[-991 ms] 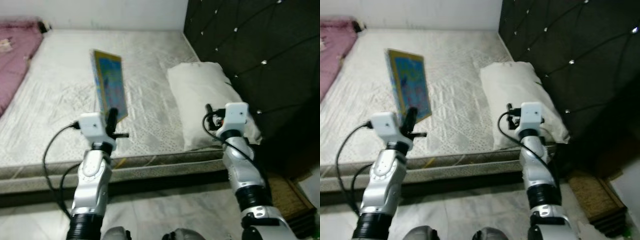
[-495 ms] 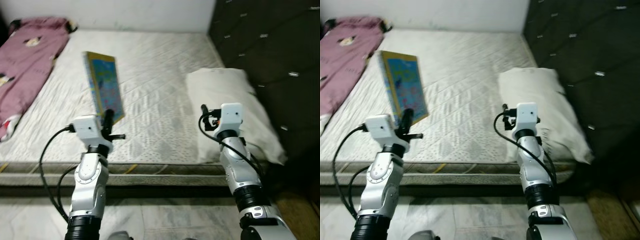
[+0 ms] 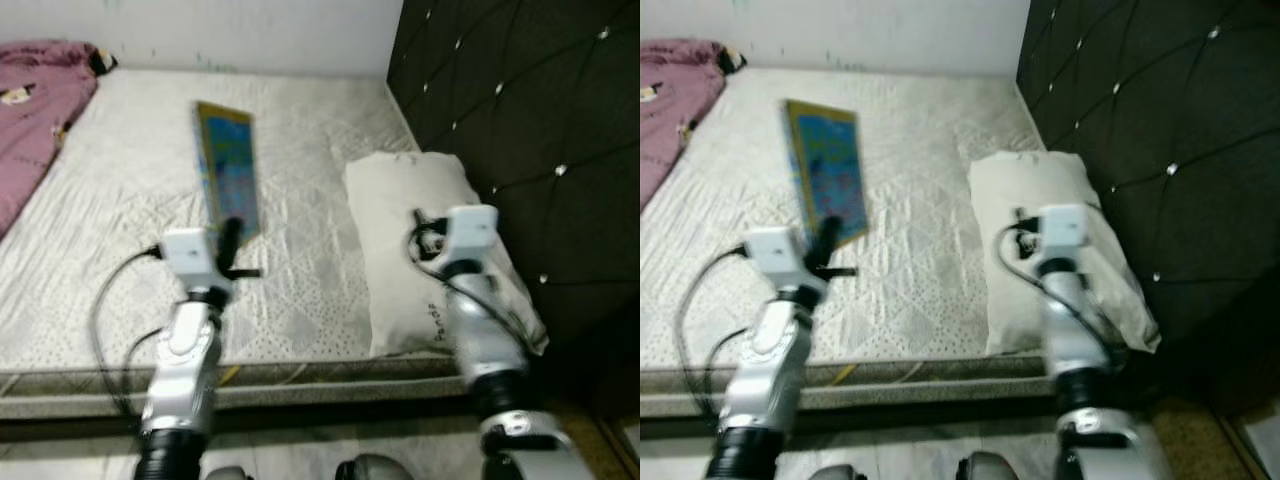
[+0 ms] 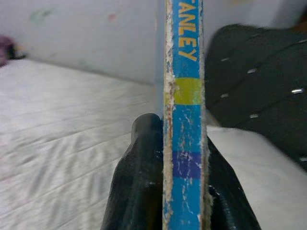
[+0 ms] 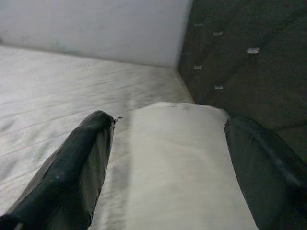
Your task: Clean up the room
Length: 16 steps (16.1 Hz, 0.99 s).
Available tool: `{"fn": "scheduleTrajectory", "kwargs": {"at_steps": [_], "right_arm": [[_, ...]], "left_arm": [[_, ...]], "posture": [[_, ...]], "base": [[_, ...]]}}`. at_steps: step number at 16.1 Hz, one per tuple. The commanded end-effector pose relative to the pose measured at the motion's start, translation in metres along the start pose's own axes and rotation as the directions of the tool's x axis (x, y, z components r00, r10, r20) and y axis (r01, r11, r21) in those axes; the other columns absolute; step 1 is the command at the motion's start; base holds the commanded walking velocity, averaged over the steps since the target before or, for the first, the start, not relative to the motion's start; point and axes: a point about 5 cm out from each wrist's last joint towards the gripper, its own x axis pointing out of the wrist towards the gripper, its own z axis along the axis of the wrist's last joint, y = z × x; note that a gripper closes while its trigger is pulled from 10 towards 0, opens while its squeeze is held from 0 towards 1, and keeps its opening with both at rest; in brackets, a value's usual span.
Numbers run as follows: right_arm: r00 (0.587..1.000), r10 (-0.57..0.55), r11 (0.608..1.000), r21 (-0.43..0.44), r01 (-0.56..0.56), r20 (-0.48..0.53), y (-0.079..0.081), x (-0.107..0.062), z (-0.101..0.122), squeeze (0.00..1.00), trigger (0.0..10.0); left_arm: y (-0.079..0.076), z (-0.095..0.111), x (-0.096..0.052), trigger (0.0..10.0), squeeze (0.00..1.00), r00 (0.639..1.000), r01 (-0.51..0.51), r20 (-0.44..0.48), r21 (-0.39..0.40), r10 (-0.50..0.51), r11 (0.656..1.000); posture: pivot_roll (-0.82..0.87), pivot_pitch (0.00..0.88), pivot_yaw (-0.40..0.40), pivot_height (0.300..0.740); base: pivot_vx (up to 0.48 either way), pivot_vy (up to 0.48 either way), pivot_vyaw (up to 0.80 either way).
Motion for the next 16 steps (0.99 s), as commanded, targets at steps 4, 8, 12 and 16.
{"fn": "scheduleTrajectory", "kwargs": {"at_steps": [4, 8, 12, 16], "right_arm": [[1.0, 0.006, 0.999, -0.046, -0.006, 0.013, -0.0035, 0.0011, 0.0024, 0.0, 10.0], [1.0, 0.003, 1.0, -0.027, -0.003, 0.012, -0.0025, 0.0016, 0.0022, 0.0, 10.0], [1.0, 0.0, 1.0, -0.022, 0.0, 0.011, -0.0032, 0.0022, 0.0027, 0.0, 10.0], [1.0, -0.001, 1.0, -0.021, 0.002, 0.014, -0.0036, 0.0036, 0.0037, 0.0, 10.0]], "left_arm": [[0.0028, 0.0061, 0.0005, 10.0, 0.0, 0.999, -0.026, 0.027, 0.01, 0.025, 1.0], [0.0018, 0.0065, 0.0012, 10.0, 0.0, 0.999, -0.015, 0.029, 0.02, 0.015, 1.0], [-0.0003, 0.0081, 0.0007, 10.0, 0.0, 0.999, 0.009, 0.043, 0.014, -0.009, 1.0], [-0.0008, 0.008, 0.0016, 10.0, 0.0, 0.999, 0.014, 0.044, 0.014, -0.015, 1.0]], "posture": [[-0.04, 0.0, -0.016, 0.74], [-0.04, 0.0, -0.016, 0.74], [-0.04, 0.0, -0.018, 0.74], [-0.04, 0.0, -0.02, 0.74]], "base": [[0.0, 0.0, 0.35], [0.0, 0.0, 0.32], [0.131, 0.0, 0.0], [0.34, 0.0, 0.0]]}}
